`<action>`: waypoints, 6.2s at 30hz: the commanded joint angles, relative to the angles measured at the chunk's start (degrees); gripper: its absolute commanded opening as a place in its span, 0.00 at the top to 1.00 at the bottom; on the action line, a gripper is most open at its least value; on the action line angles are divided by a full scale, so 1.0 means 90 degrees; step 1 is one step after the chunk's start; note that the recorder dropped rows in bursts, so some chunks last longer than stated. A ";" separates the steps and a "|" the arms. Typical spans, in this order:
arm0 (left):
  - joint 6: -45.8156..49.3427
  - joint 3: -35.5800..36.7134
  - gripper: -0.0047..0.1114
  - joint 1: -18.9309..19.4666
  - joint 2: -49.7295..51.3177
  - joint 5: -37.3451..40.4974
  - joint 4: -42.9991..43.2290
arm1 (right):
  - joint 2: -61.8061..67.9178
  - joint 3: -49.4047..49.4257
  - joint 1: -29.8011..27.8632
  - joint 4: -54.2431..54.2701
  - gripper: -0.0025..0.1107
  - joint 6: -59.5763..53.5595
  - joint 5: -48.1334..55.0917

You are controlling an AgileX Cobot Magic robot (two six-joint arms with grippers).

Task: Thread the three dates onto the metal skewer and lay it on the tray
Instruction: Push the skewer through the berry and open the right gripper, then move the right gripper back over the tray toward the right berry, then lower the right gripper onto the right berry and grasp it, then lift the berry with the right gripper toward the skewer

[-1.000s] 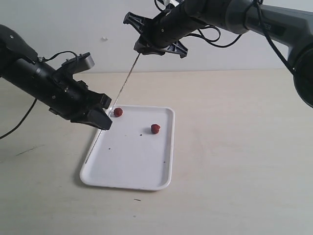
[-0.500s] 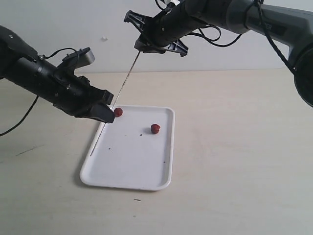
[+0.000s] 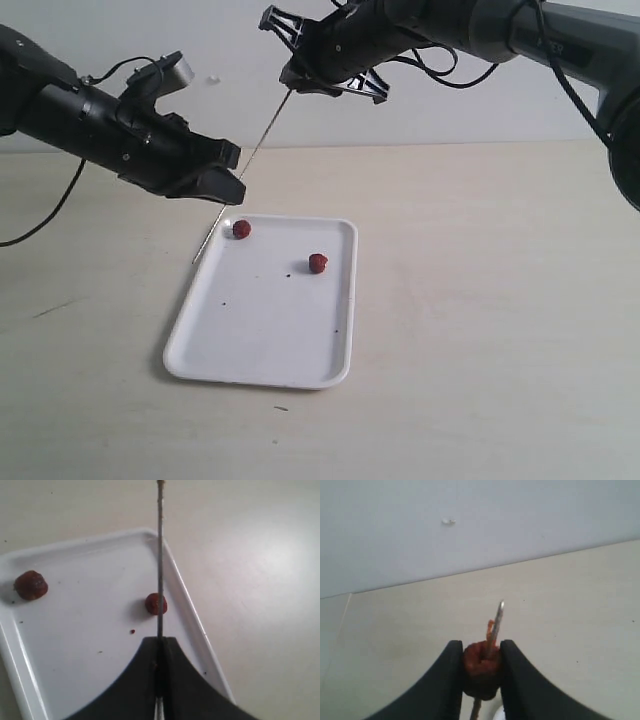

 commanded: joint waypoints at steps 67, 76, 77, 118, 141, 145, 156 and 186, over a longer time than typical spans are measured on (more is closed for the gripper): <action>-0.0574 -0.0703 0.96 0.0677 0.0448 0.1531 0.1939 | -0.1506 0.0043 0.0079 -0.3412 0.42 -0.1884 0.3911; 0.0020 -0.0150 0.96 0.0691 -0.0193 0.2024 0.1939 | -0.1334 0.0550 0.0079 -0.1424 0.43 -0.3166 0.3942; 0.0020 -0.0122 0.96 0.0691 -0.0243 0.2038 0.1939 | -0.1334 0.0612 0.0079 -0.1423 0.43 -0.3195 0.3942; -0.0360 -0.0058 0.96 0.1565 -0.0414 0.1737 0.2201 | -0.0009 0.1005 0.1009 -0.2725 0.43 -0.6291 0.3491; -0.0335 -0.0058 0.96 0.1565 -0.0414 0.1737 0.2167 | 0.0480 0.1005 0.0997 -0.2852 0.43 -0.7714 0.2694; -0.0261 -0.0058 0.96 0.1565 -0.0414 0.1737 0.1983 | 0.0553 0.1005 0.0997 -0.3044 0.43 -0.7626 0.2681; -0.0132 -0.0058 0.96 0.1565 -0.0414 0.1737 0.1861 | 0.0563 0.1005 0.0997 -0.3174 0.43 -0.7470 0.2668; -0.0119 -0.0058 0.96 0.1565 -0.0414 0.1760 0.1801 | 0.0771 0.1005 0.0997 -0.2995 0.77 -0.7408 0.2811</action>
